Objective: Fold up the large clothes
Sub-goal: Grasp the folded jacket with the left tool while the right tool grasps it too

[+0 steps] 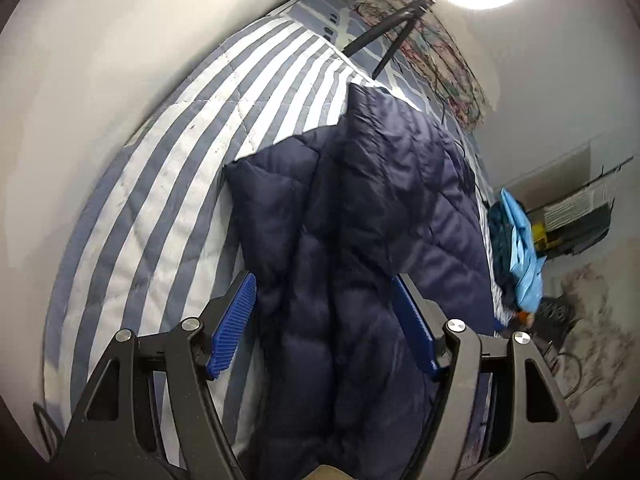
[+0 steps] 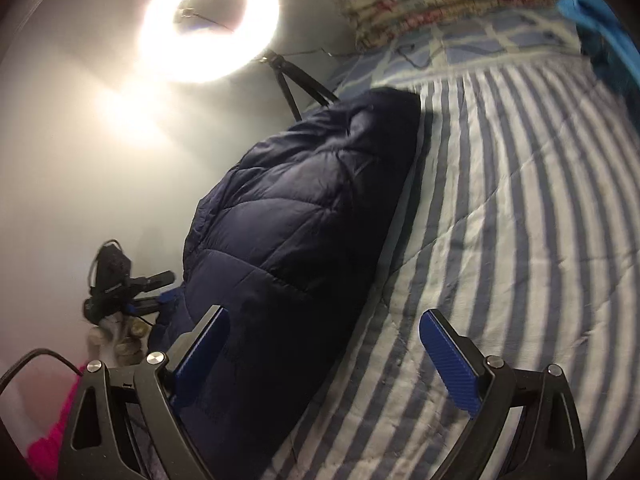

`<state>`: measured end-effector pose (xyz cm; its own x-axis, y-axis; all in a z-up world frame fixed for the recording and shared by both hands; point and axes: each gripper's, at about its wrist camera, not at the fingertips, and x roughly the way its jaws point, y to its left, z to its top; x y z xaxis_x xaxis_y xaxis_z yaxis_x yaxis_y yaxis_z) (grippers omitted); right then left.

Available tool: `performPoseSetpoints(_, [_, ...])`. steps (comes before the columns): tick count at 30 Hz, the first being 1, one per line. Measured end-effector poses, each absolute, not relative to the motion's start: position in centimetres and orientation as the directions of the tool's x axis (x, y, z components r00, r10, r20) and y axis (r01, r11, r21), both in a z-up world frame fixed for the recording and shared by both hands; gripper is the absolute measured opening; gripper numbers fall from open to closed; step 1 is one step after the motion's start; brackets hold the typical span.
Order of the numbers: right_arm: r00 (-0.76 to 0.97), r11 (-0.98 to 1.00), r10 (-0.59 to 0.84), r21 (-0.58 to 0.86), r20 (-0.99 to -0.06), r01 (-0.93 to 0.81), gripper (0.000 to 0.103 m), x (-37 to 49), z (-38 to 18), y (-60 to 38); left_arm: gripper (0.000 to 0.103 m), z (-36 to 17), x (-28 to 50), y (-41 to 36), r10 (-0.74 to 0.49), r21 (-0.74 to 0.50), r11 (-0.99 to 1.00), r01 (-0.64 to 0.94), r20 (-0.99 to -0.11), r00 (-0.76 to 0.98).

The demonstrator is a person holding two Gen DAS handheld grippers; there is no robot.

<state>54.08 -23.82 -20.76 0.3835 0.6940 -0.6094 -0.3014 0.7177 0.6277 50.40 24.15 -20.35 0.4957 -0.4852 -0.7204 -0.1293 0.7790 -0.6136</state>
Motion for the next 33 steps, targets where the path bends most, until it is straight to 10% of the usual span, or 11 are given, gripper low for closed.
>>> performPoseSetpoints(15, [0.260, 0.627, 0.779, 0.701, -0.571, -0.340, 0.089, 54.6, -23.0, -19.0, 0.071, -22.4, 53.3, 23.7, -0.482, -0.592, 0.798, -0.111, -0.738, 0.473])
performPoseSetpoints(20, [0.272, 0.660, 0.751, 0.682, -0.602, -0.315, 0.038, 54.8, -22.1, -18.6, 0.035, -21.6, 52.9, 22.0, -0.429, -0.528, 0.846, -0.074, -0.757, 0.493])
performPoseSetpoints(23, [0.294, 0.702, 0.711, 0.621, -0.639, -0.348, 0.025, 54.7, -20.1, -18.3, 0.022, -20.6, 52.4, 21.0, -0.414, -0.513, 0.856, -0.069, -0.758, 0.505])
performPoseSetpoints(33, [0.270, 0.783, 0.596, 0.474, -0.756, -0.402, 0.016, 53.1, -13.9, -21.5, 0.015, -18.2, 48.0, 15.8, -0.506, -0.565, 0.825, 0.000, -0.739, 0.445])
